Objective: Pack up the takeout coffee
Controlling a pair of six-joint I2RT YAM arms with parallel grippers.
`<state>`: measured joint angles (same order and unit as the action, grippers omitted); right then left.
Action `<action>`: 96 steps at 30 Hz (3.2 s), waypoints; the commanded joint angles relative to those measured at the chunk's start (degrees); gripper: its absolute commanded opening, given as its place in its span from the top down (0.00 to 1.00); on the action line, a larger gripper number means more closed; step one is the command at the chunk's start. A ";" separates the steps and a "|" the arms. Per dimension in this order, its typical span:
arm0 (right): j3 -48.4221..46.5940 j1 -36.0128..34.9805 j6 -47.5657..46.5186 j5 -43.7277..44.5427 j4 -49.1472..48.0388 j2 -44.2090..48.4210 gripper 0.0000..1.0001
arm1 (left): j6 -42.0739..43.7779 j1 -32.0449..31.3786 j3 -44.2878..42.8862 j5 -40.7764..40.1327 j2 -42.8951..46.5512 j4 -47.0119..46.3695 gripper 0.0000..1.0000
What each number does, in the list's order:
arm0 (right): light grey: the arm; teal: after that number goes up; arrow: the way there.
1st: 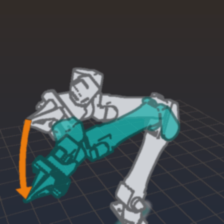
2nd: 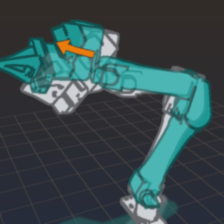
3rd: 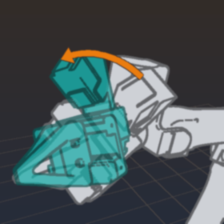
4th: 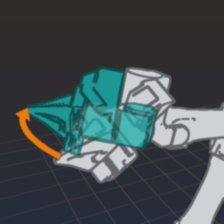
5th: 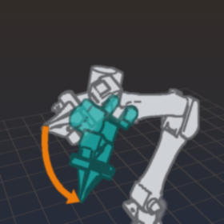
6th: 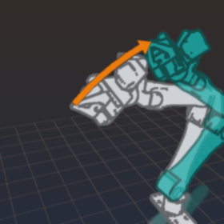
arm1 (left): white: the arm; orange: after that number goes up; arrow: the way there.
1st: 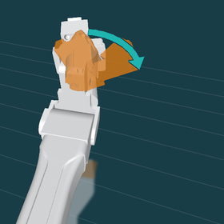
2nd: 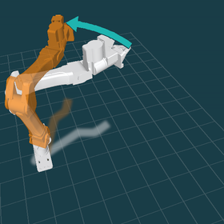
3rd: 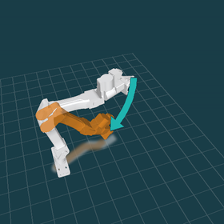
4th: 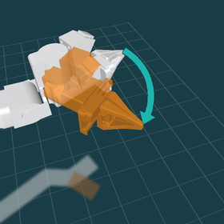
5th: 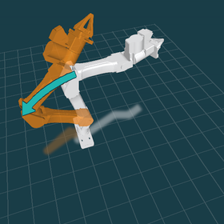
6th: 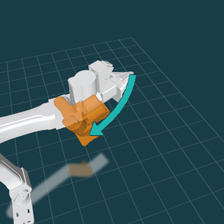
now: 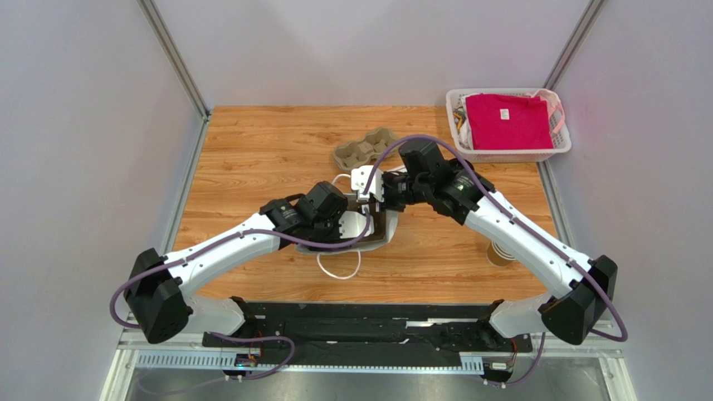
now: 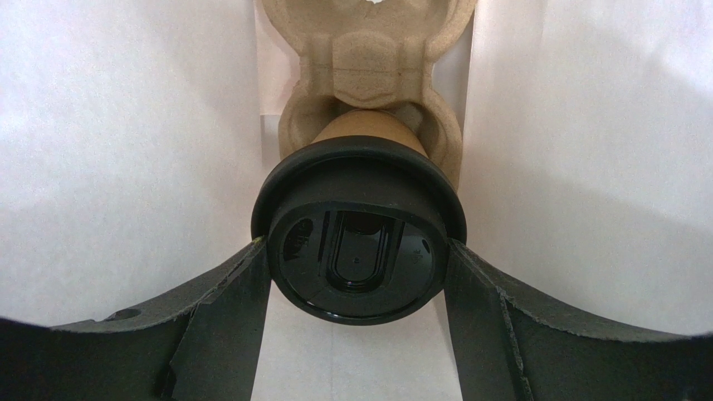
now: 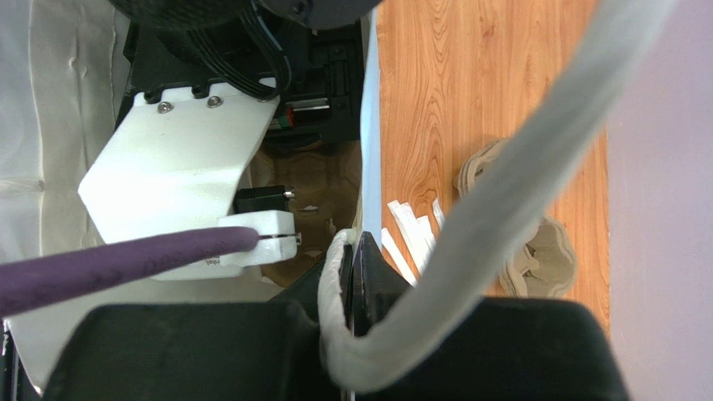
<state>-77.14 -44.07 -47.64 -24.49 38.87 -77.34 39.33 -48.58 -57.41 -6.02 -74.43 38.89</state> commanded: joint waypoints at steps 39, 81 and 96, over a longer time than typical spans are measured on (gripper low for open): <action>-25.68 12.70 -2.02 -11.63 18.60 -26.02 1.00 | 6.90 11.22 -14.13 9.45 -27.44 11.64 0.98; -30.17 13.49 -6.85 -15.15 26.96 -27.25 1.00 | 1.10 10.08 -23.36 14.37 -12.58 12.52 0.07; -29.64 13.40 -7.21 -14.62 26.17 -27.07 1.00 | 2.15 9.20 -24.51 15.34 -9.68 12.61 0.03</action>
<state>-107.94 -30.65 -53.84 -40.66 62.78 -104.95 41.28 -39.03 -78.39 7.46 -87.88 52.77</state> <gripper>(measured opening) 0.007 0.960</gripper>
